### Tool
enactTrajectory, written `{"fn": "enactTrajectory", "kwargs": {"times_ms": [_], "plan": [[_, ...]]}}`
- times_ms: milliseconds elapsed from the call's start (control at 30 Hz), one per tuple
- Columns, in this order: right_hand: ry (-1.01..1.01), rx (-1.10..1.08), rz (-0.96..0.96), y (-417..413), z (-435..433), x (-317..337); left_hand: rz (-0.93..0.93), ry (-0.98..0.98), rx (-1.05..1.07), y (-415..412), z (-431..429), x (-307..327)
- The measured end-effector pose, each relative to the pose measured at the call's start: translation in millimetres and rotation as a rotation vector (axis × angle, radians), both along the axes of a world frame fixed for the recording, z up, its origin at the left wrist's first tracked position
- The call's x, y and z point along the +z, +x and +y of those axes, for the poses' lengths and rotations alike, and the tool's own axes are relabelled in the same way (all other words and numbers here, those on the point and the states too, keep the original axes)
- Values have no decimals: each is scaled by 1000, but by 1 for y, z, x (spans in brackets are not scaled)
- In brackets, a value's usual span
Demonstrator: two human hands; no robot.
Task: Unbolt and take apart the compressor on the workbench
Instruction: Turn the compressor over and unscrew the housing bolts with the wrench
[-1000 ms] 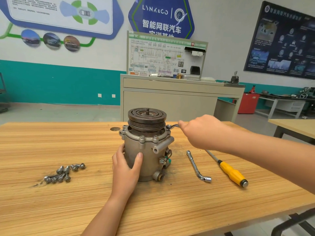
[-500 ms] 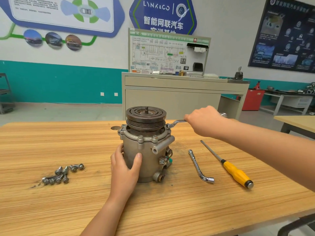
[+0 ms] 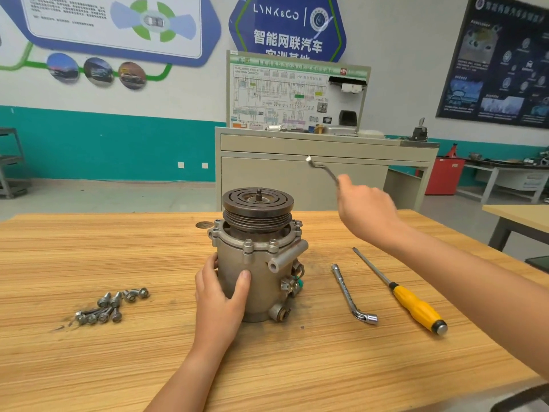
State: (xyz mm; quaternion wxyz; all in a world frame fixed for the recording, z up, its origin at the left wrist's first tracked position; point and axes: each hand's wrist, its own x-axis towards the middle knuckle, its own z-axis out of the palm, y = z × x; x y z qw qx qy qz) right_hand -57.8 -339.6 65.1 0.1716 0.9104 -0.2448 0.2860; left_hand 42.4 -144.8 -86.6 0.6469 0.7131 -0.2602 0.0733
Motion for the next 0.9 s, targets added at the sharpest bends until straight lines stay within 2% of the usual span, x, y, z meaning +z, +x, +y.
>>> {"fn": "enactTrajectory", "kwargs": {"times_ms": [167, 367, 600, 900], "plan": [[147, -19, 301, -34, 29, -8, 24, 9, -7, -2, 1, 1], [133, -7, 342, -35, 41, -12, 48, 5, -13, -3, 2, 2], [-201, -22, 523, -25, 56, 2, 44, 1, -20, -3, 1, 3], [-306, -46, 647, -23, 65, 18, 44, -9, -16, -2, 1, 3]]}}
